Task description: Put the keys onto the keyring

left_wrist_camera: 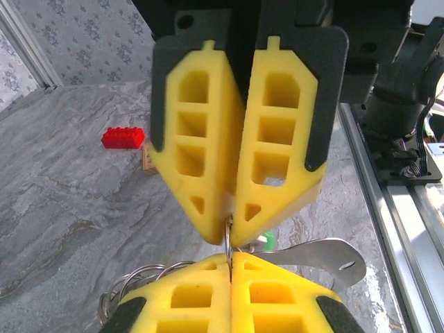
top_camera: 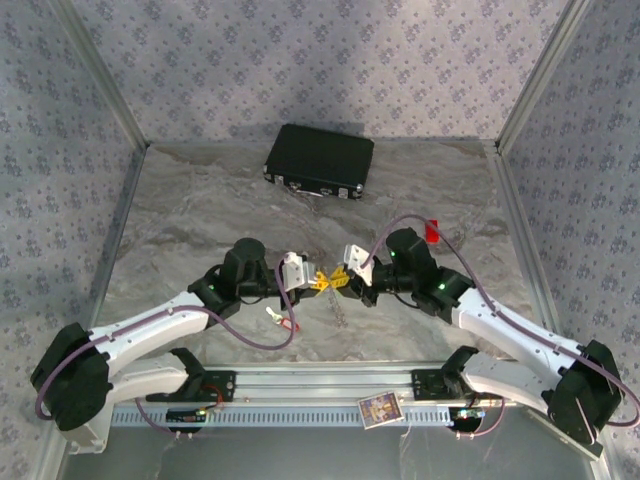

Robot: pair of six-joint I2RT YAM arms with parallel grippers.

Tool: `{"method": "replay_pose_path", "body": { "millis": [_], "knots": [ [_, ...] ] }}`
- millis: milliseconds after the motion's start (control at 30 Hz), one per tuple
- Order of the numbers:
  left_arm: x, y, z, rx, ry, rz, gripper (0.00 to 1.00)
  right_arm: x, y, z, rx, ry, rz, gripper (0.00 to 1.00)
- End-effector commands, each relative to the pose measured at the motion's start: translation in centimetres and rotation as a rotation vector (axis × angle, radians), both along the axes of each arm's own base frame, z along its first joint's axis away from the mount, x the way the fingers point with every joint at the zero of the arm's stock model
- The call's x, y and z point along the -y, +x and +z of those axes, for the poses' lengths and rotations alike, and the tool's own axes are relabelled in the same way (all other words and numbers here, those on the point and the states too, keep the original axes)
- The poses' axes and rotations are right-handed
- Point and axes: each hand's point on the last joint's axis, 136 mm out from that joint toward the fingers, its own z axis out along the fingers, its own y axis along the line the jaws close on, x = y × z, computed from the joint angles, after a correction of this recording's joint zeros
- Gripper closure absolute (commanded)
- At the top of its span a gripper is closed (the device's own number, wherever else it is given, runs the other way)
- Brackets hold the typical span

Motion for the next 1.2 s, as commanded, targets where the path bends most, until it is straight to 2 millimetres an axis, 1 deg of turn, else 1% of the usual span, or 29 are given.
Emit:
{"method": "replay_pose_path", "body": {
  "millis": [0,33,67,133,167,267,300,400,533,700,900,1000,1167],
  "knots": [
    [0.4,-0.7,2.0,0.027,-0.07,-0.04,1.0,-0.4,-0.1,0.8,0.011,0.011,0.026,0.97],
    [0.4,-0.7,2.1,0.023,-0.07,-0.036,1.0,-0.4,-0.2,1.0,0.012,0.008,0.036,1.0],
    [0.4,-0.6,2.2,0.018,-0.067,-0.029,0.98,-0.4,-0.2,1.2,0.018,0.006,0.04,1.0],
    [0.3,-0.4,2.1,0.009,-0.047,-0.015,0.84,-0.3,-0.3,1.6,0.035,-0.01,0.045,1.0],
    [0.2,-0.4,2.0,0.009,-0.034,-0.011,0.8,-0.1,-0.2,1.7,0.043,-0.023,0.047,1.0],
    [-0.2,-0.3,1.3,0.007,0.022,-0.003,0.78,0.1,-0.3,1.9,0.063,-0.078,0.06,1.0],
    [-0.3,-0.3,1.1,0.005,0.038,-0.004,0.78,0.3,-0.4,1.6,0.06,-0.103,0.062,1.0],
    [-0.3,-0.4,0.8,-0.006,0.07,-0.01,0.78,0.4,-0.5,1.4,0.079,-0.167,0.08,1.0],
    [-0.3,-0.4,0.9,-0.001,0.071,-0.017,0.79,0.5,-0.7,1.3,0.095,-0.219,0.107,1.0],
    [-0.1,-0.5,1.3,0.006,0.059,-0.028,0.79,0.1,-0.7,1.6,0.115,-0.245,0.135,1.0],
    [0.1,-0.3,1.3,0.002,0.064,-0.025,0.81,-0.6,-0.6,1.2,0.14,-0.281,0.156,1.0],
    [0.2,-0.3,1.3,0.0,0.064,-0.03,0.85,-1.0,-0.6,1.3,0.143,-0.28,0.167,1.0],
    [0.1,-0.3,0.9,-0.006,0.076,-0.031,1.0,-1.1,-0.7,2.0,0.134,-0.235,0.16,1.0]
  ]
}}
